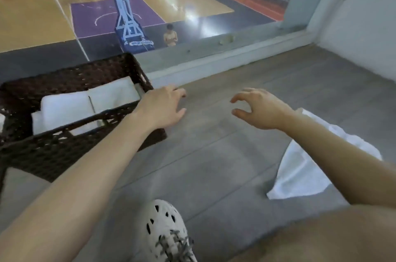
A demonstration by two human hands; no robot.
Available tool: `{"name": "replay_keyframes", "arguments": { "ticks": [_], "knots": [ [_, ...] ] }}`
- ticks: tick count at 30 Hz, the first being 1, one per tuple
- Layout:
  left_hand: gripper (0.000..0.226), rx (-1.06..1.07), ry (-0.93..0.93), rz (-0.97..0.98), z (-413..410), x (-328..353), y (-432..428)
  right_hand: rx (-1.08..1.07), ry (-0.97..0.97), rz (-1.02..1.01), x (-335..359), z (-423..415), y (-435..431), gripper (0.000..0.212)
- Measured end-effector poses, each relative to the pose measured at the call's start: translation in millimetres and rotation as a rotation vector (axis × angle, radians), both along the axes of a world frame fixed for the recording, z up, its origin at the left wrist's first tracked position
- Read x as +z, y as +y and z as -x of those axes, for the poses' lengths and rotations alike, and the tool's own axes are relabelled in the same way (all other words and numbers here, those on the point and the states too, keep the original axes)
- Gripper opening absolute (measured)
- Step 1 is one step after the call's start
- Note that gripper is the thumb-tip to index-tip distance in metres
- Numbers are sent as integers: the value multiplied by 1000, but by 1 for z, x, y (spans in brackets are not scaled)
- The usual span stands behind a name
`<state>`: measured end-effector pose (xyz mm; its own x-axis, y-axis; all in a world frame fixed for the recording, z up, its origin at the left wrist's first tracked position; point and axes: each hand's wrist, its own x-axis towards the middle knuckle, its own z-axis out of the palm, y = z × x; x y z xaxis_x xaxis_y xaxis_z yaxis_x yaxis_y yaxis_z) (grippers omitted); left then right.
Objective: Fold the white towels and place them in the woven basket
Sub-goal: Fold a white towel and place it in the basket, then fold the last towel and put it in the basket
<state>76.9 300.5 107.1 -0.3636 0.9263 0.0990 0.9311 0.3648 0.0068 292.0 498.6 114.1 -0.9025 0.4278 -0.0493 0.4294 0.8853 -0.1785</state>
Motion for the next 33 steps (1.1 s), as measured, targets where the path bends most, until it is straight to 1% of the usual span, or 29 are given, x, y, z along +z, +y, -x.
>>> {"name": "replay_keyframes", "arguments": {
  "ticks": [3,5,6,8,10,11,12,13,14,16,17,18,20,23,26,28,30,31,32,33],
  "knots": [
    [49,-73,-36,50,-45,-24,43,-136,-84,20,-29,-72,29,44],
    [49,-115,-82,85,-74,-44,70,-227,-136,42,-55,-113,43,49],
    [49,-135,-110,109,-87,-55,82,-280,-157,45,-72,-132,49,55],
    [49,-177,-160,163,-110,-74,102,-383,-226,77,-116,-167,60,78],
    [49,-204,-191,211,-125,-92,113,-431,-351,124,-167,-198,67,100],
    [49,-210,-200,233,-129,-100,116,-429,-420,154,-192,-212,70,103],
    [49,-214,-199,254,-132,-106,119,-412,-474,182,-212,-221,70,101],
    [49,-213,-194,275,-132,-112,122,-396,-494,199,-227,-227,69,92],
    [49,-210,-190,294,-131,-116,123,-389,-470,194,-239,-230,69,79],
    [49,-196,-191,317,-128,-124,124,-392,-409,120,-256,-229,70,53],
    [49,-187,-194,321,-125,-127,124,-375,-397,72,-260,-227,72,44],
    [49,-179,-196,330,-122,-130,123,-347,-390,39,-262,-224,74,39],
    [48,-167,-195,335,-118,-133,122,-291,-351,38,-258,-215,76,32],
    [48,-152,-201,334,-114,-133,119,-176,-298,42,-234,-188,70,32],
    [52,-148,-205,318,-108,-123,114,-61,-189,13,-203,-147,61,29],
    [61,-154,-231,307,-103,-111,111,16,-114,-26,-175,-115,54,31],
    [78,-168,-260,280,-98,-94,105,96,-37,-74,-143,-84,47,24],
    [84,-168,-276,259,-96,-85,101,128,1,-84,-125,-69,41,25],
    [85,-153,-292,232,-96,-75,96,160,45,-79,-107,-55,35,30],
    [79,-131,-318,188,-91,-67,91,191,92,-64,-90,-42,29,36]
  ]
}}
